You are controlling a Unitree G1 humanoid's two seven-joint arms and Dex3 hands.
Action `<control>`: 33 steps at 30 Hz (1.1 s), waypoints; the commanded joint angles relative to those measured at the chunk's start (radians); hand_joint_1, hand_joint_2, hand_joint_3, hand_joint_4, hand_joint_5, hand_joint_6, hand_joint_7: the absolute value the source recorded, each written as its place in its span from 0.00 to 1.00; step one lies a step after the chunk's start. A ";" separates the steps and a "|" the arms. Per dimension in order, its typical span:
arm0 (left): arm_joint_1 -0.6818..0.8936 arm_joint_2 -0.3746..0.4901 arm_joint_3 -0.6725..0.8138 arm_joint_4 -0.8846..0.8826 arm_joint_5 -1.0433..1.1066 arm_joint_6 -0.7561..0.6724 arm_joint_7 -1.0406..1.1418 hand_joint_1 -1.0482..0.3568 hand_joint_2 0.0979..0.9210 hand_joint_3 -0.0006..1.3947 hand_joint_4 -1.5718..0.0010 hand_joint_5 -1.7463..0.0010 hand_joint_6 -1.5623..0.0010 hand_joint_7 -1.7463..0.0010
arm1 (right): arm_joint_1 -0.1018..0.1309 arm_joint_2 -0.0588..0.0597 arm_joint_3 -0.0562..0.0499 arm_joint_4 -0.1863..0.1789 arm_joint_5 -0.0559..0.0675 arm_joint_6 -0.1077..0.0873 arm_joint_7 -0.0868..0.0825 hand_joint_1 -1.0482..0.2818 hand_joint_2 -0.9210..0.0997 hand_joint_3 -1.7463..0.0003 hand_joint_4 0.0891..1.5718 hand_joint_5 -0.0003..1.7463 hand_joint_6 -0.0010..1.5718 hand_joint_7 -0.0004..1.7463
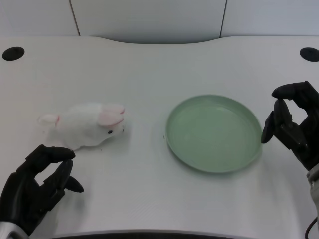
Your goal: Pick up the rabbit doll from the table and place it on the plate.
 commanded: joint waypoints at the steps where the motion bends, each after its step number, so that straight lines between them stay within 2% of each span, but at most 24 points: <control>1: -0.014 0.040 -0.023 -0.004 0.087 -0.102 0.014 0.42 1.00 0.26 0.64 0.01 0.78 0.20 | -0.015 -0.020 -0.007 0.023 -0.005 -0.028 0.005 0.63 0.02 0.50 0.62 1.00 0.27 1.00; 2: -0.016 0.049 -0.032 0.001 0.117 -0.138 0.016 0.42 1.00 0.25 0.64 0.01 0.78 0.20 | -0.016 -0.021 -0.007 0.029 -0.006 -0.035 0.010 0.63 0.03 0.49 0.63 1.00 0.27 1.00; 5: -0.030 0.118 -0.065 -0.025 0.262 -0.262 0.038 0.43 1.00 0.18 0.69 0.01 0.82 0.20 | -0.019 -0.024 -0.011 0.038 0.005 -0.034 0.021 0.63 0.03 0.49 0.64 1.00 0.28 1.00; 6: -0.033 0.136 -0.070 -0.051 0.292 -0.276 0.046 0.43 1.00 0.18 0.69 0.01 0.83 0.21 | -0.020 -0.025 -0.011 0.037 0.004 -0.026 0.016 0.62 0.03 0.49 0.64 1.00 0.28 1.00; 8: -0.038 0.171 -0.078 -0.116 0.348 -0.271 0.064 0.39 1.00 0.11 0.77 0.03 0.89 0.21 | -0.022 -0.026 -0.011 0.032 -0.003 -0.011 0.000 0.63 0.03 0.50 0.61 1.00 0.27 1.00; 11: -0.071 0.259 -0.090 -0.175 0.505 -0.356 0.114 0.35 1.00 0.08 0.92 0.04 0.98 0.23 | -0.025 -0.022 -0.014 0.035 0.007 -0.018 0.006 0.63 0.03 0.51 0.60 1.00 0.26 1.00; 13: -0.100 0.308 -0.097 -0.209 0.598 -0.367 0.141 0.30 1.00 0.08 0.98 0.18 1.00 0.41 | -0.024 -0.016 -0.018 0.030 0.018 -0.015 0.007 0.63 0.04 0.50 0.61 1.00 0.28 1.00; 15: -0.131 0.348 -0.106 -0.244 0.671 -0.355 0.155 0.27 1.00 0.06 1.00 0.35 1.00 0.56 | -0.021 -0.013 -0.015 0.022 0.014 -0.012 -0.002 0.64 0.04 0.49 0.61 1.00 0.28 1.00; 17: -0.161 0.385 -0.118 -0.272 0.729 -0.331 0.152 0.22 1.00 0.07 1.00 0.51 1.00 0.64 | -0.019 -0.011 -0.012 0.017 0.008 -0.009 -0.010 0.64 0.04 0.48 0.59 1.00 0.27 1.00; 19: -0.204 0.427 -0.145 -0.289 0.803 -0.300 0.138 0.18 1.00 0.08 1.00 0.61 0.99 0.69 | -0.018 -0.011 -0.011 0.019 0.007 -0.016 -0.006 0.64 0.04 0.48 0.59 1.00 0.26 1.00; 21: -0.235 0.453 -0.170 -0.291 0.842 -0.276 0.125 0.16 1.00 0.09 1.00 0.67 0.99 0.73 | -0.018 -0.013 -0.011 0.024 0.006 -0.024 0.000 0.63 0.04 0.48 0.59 1.00 0.26 1.00; 24: -0.297 0.485 -0.225 -0.255 0.861 -0.228 0.067 0.14 1.00 0.07 1.00 0.74 0.99 0.79 | -0.018 -0.013 -0.013 0.028 0.010 -0.025 0.005 0.63 0.03 0.48 0.59 1.00 0.26 1.00; 28: -0.380 0.494 -0.300 -0.168 0.886 -0.172 0.022 0.13 1.00 0.04 1.00 0.81 1.00 0.83 | -0.013 -0.014 -0.010 0.020 0.002 -0.028 0.003 0.64 0.03 0.49 0.59 1.00 0.27 1.00; 33: -0.468 0.485 -0.390 -0.037 0.917 -0.127 -0.005 0.12 1.00 0.03 1.00 0.86 0.99 0.85 | -0.010 -0.011 -0.016 0.015 0.011 -0.021 0.003 0.63 0.04 0.49 0.60 1.00 0.28 1.00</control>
